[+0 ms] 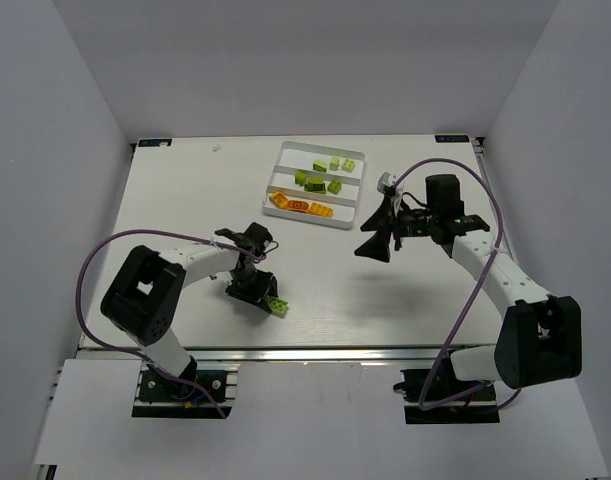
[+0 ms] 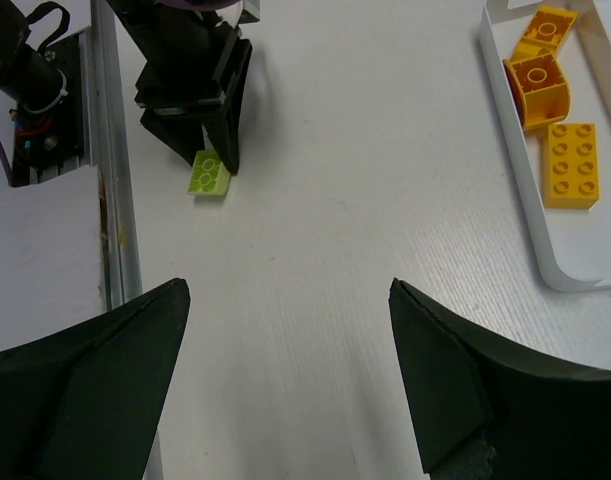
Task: Sort the legos into containers by color
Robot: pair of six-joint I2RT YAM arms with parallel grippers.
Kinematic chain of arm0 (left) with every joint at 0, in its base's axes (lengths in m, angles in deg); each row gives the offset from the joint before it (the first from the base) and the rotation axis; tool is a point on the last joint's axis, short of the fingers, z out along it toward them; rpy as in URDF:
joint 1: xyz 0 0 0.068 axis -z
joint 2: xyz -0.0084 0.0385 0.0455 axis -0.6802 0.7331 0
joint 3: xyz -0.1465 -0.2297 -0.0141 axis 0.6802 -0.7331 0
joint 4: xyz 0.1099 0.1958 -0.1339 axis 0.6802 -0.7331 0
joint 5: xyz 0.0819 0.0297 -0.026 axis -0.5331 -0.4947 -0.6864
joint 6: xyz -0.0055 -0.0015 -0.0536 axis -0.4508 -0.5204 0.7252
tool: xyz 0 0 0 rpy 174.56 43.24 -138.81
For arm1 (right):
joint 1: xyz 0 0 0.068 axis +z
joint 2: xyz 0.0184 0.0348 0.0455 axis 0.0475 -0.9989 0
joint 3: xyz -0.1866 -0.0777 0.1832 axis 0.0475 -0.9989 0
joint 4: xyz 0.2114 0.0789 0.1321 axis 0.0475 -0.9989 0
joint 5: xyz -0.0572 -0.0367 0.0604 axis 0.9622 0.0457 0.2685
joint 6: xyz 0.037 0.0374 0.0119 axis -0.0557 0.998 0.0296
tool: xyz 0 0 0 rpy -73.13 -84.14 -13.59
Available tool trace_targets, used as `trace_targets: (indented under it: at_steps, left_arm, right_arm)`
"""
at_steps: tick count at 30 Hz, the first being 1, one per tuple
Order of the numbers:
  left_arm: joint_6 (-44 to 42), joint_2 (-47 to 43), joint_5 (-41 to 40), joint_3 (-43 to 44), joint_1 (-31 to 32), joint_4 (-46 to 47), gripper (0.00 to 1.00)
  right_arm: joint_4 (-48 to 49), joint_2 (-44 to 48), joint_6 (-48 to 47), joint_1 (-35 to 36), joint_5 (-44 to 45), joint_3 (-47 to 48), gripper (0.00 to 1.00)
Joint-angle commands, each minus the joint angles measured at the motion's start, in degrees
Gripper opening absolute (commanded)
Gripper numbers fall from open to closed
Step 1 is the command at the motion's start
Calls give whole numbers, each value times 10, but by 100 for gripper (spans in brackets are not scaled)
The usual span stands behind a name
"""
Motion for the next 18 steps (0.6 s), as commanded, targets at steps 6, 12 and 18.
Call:
trace_targets:
  at_steps: [6, 12, 18]
  left_arm:
    - [-132, -14, -38, 129, 3, 18, 0]
    - [-352, 107, -122, 391, -11, -8, 0]
    - [-475, 307, -190, 750, -37, 20, 0]
  right_arm:
    - [-1, 33, -5, -3, 32, -14, 78]
    - [65, 58, 72, -6, 141, -48, 20]
    - [93, 85, 101, -4, 215, -76, 0]
